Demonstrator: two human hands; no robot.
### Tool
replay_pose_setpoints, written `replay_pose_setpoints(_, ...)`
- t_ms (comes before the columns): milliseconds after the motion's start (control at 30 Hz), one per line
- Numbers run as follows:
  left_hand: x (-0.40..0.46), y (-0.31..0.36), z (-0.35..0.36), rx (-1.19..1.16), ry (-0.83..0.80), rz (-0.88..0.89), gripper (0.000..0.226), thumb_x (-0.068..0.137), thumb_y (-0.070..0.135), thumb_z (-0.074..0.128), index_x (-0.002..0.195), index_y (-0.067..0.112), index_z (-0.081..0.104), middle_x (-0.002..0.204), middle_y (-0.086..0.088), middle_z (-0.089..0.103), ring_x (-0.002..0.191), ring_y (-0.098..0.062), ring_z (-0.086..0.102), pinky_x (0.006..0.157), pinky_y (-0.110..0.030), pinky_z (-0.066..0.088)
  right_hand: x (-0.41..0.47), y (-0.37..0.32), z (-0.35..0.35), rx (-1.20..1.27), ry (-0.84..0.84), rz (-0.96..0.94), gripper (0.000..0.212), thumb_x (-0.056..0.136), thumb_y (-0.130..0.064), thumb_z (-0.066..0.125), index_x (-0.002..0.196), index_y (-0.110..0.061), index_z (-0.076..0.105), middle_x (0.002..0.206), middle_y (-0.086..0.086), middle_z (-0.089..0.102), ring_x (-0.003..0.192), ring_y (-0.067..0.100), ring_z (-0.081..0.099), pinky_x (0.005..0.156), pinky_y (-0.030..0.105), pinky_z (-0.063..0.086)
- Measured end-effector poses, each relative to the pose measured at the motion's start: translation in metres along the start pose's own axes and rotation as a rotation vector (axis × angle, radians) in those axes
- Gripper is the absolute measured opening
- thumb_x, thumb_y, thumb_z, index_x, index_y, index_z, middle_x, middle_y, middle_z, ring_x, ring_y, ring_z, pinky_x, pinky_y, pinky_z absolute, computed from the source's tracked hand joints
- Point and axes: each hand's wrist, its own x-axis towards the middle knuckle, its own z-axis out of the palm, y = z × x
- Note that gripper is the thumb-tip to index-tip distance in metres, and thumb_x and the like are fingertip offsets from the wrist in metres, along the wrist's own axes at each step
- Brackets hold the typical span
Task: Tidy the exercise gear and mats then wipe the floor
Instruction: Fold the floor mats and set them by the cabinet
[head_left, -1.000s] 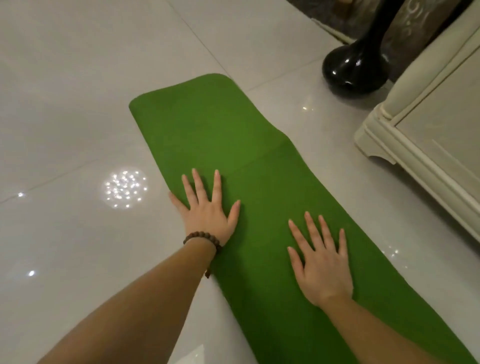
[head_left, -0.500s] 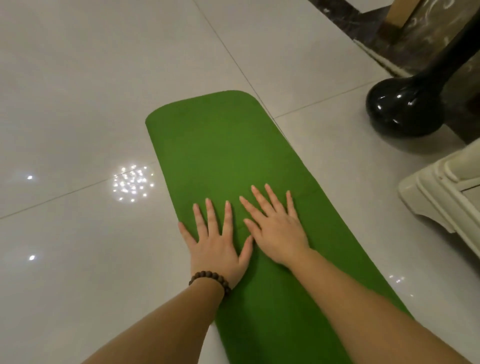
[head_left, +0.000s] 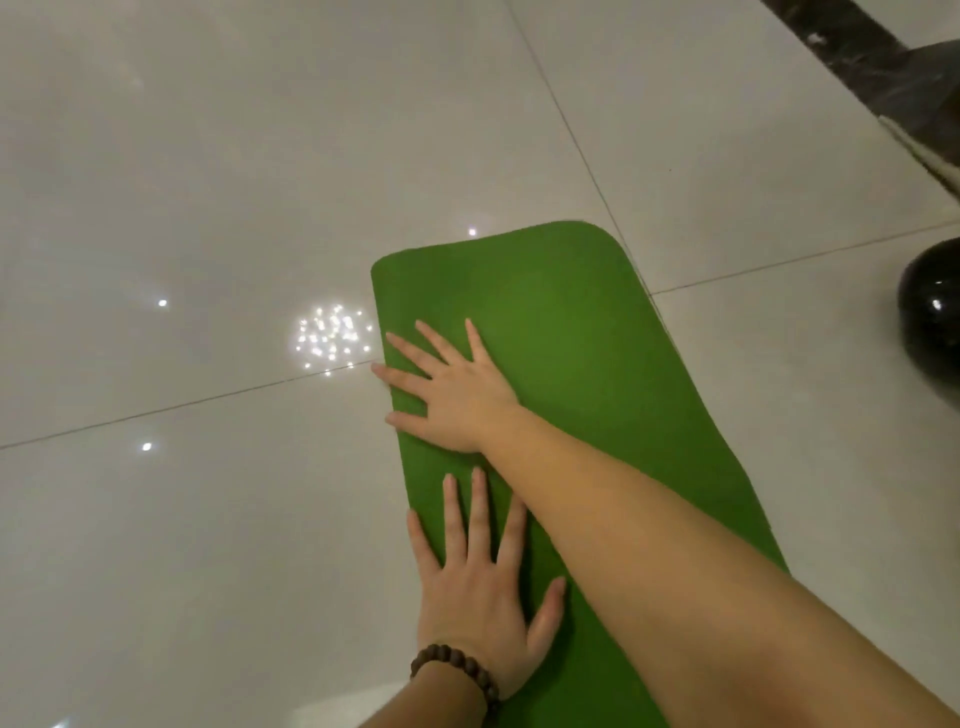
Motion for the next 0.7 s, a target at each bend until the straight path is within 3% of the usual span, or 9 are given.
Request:
replay_pose_setpoints(167, -0.001, 0.002, -0.001, -0.002, 0.034, -0.02, 0.083, 0.082, 0.073, 0.038, 0.15, 0.025, 0.032, 0.156, -0.015, 0.025, 0.143, -0.042, 0.021, 0.105, -0.069, 0.017, 0.027, 0.064, -0.014, 0.051, 0.073, 0.361, 0.078, 0.079, -0.082, -0.001, 0.147, -0.044, -0.009, 0.158, -0.006, -0.014, 0.145, 0.024, -0.015, 0.112, 0.062, -0.008)
replay_pose_setpoints(300, -0.003, 0.003, -0.004, -0.023, 0.043, -0.019, 0.076, 0.088, 0.069, 0.023, 0.15, 0.025, 0.03, 0.157, -0.014, 0.023, 0.144, -0.041, 0.017, 0.106, -0.069, 0.017, -0.032, 0.134, 0.0, 0.116, 0.116, 0.728, 0.071, 0.087, -0.072, -0.001, 0.15, -0.039, -0.005, 0.159, -0.002, -0.01, 0.146, 0.025, -0.01, 0.114, 0.06, -0.004)
replay_pose_setpoints(367, -0.003, 0.003, -0.004, -0.021, 0.049, -0.018, 0.072, 0.09, 0.065, 0.022, 0.15, 0.026, 0.028, 0.157, -0.014, 0.023, 0.145, -0.04, 0.016, 0.107, -0.069, 0.016, -0.071, 0.131, 0.004, 0.209, 0.156, 0.882, 0.066, 0.094, -0.062, 0.007, 0.152, -0.032, 0.001, 0.16, 0.0, -0.008, 0.146, 0.027, -0.011, 0.114, 0.06, -0.003)
replay_pose_setpoints(433, -0.003, 0.003, -0.002, -0.018, 0.052, -0.014, 0.07, 0.09, 0.062, 0.027, 0.151, 0.026, 0.027, 0.158, -0.013, 0.021, 0.145, -0.039, 0.013, 0.107, -0.069, 0.014, -0.1, 0.086, 0.008, 0.233, 0.204, 0.776, 0.061, 0.097, -0.055, 0.012, 0.152, -0.03, 0.004, 0.16, 0.0, -0.007, 0.146, 0.026, -0.013, 0.115, 0.059, -0.004)
replay_pose_setpoints(500, -0.004, 0.003, 0.001, -0.008, 0.048, -0.009, 0.07, 0.089, 0.061, 0.028, 0.15, 0.026, 0.027, 0.158, -0.013, 0.019, 0.146, -0.039, 0.011, 0.108, -0.069, 0.014, -0.137, 0.022, 0.025, 0.2, 0.148, 0.51, 0.056, 0.097, -0.057, 0.009, 0.149, -0.04, 0.002, 0.16, -0.006, -0.008, 0.146, 0.02, -0.014, 0.113, 0.06, -0.007)
replay_pose_setpoints(567, -0.004, 0.003, 0.001, -0.004, 0.044, -0.01, 0.071, 0.089, 0.062, 0.026, 0.151, 0.027, 0.023, 0.159, -0.013, 0.015, 0.147, -0.038, 0.006, 0.11, -0.069, 0.011, -0.19, -0.006, 0.047, 0.073, 0.066, 0.493, 0.056, 0.094, -0.063, 0.002, 0.147, -0.047, -0.005, 0.158, -0.009, -0.011, 0.146, 0.02, -0.014, 0.11, 0.066, -0.008)
replay_pose_setpoints(700, -0.005, 0.003, -0.001, 0.007, 0.018, -0.019, 0.075, 0.087, 0.066, 0.013, 0.153, 0.032, -0.003, 0.161, -0.009, -0.008, 0.146, -0.034, -0.015, 0.111, -0.066, -0.003, -0.298, 0.024, 0.072, 0.156, 0.043, 1.172, 0.061, 0.091, -0.061, -0.008, 0.149, -0.039, -0.01, 0.159, -0.002, -0.013, 0.145, 0.023, -0.014, 0.11, 0.067, 0.0)
